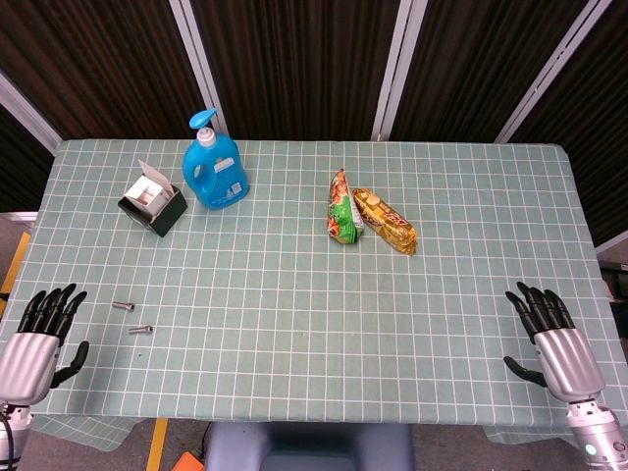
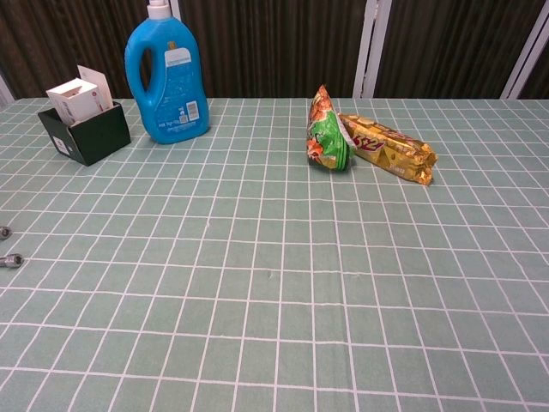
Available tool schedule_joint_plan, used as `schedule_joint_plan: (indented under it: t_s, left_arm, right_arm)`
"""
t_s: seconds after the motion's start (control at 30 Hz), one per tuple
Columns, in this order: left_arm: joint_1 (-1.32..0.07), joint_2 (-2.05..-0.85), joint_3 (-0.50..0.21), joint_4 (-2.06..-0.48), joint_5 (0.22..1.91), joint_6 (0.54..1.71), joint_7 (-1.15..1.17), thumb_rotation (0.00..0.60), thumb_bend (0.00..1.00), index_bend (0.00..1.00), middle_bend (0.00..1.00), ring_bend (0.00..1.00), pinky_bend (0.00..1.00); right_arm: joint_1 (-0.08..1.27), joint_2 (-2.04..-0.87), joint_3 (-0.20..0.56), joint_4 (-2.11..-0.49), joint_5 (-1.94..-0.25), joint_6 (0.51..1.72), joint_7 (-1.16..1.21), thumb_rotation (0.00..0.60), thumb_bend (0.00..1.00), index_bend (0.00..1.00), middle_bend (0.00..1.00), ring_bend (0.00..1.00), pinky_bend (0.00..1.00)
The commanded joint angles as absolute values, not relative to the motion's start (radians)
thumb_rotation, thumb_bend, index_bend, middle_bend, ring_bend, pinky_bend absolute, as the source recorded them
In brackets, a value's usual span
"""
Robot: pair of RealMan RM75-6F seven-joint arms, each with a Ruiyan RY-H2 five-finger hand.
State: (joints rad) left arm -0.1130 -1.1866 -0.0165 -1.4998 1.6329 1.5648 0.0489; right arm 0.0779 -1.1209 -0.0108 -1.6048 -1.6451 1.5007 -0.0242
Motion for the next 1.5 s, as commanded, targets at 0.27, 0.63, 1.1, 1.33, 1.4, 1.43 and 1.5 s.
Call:
schedule_joint_plan:
  t_s: [0.27, 0.63, 1.1, 1.33, 1.4, 1.43, 1.5]
  left_arm:
    - [-0.17, -1.296, -0.068, -1.398, 1.599, 1.519, 0.043, 0.6, 0.44, 0.08, 0.6, 0.63, 0.8]
    - [-0.341, -1.466, -0.103, -1.085, 1.479, 1.205, -0.028, 0.6, 0.44, 0.35, 1.0, 1.0, 1.0]
    - [-0.388, -1.599, -0.076, -0.838, 1.462, 1.128, -0.097, 0.6, 0.44, 0.42, 1.0, 1.0, 1.0]
    - [-0.389, -1.619, -0.072, -0.763, 1.446, 1.111, -0.13, 0.6, 0.44, 0.43, 1.0, 1.0, 1.0]
    - [-0.389, -1.623, -0.07, -0.748, 1.445, 1.109, -0.139, 0.6, 0.44, 0.43, 1.0, 1.0, 1.0]
    - [-0.389, -1.625, -0.068, -0.739, 1.444, 1.105, -0.145, 0.6, 0.44, 0.43, 1.0, 1.0, 1.0]
    - [-0.391, -1.63, -0.065, -0.725, 1.443, 1.099, -0.153, 0.6, 0.44, 0.43, 1.0, 1.0, 1.0]
  right_arm:
    - [0.071, -1.112, -0.023, -1.587, -1.688, 1.536, 0.02, 0.6, 0.27, 0.0, 0.0, 0.0, 0.0]
    - [0.072, -1.128, -0.026, -1.59, -1.682, 1.519, -0.014, 0.6, 0.27, 0.0, 0.0, 0.0, 0.0]
    - [0.073, -1.121, -0.027, -1.593, -1.679, 1.516, -0.003, 0.6, 0.27, 0.0, 0.0, 0.0, 0.0]
    - [0.072, -1.118, -0.032, -1.596, -1.683, 1.515, 0.001, 0.6, 0.27, 0.0, 0.0, 0.0, 0.0]
    - [0.071, -1.117, -0.031, -1.596, -1.684, 1.517, 0.001, 0.6, 0.27, 0.0, 0.0, 0.0, 0.0]
    - [0.07, -1.118, -0.031, -1.596, -1.683, 1.519, -0.001, 0.6, 0.27, 0.0, 0.0, 0.0, 0.0]
    - [0.07, -1.118, -0.03, -1.597, -1.684, 1.52, -0.001, 0.6, 0.27, 0.0, 0.0, 0.0, 0.0]
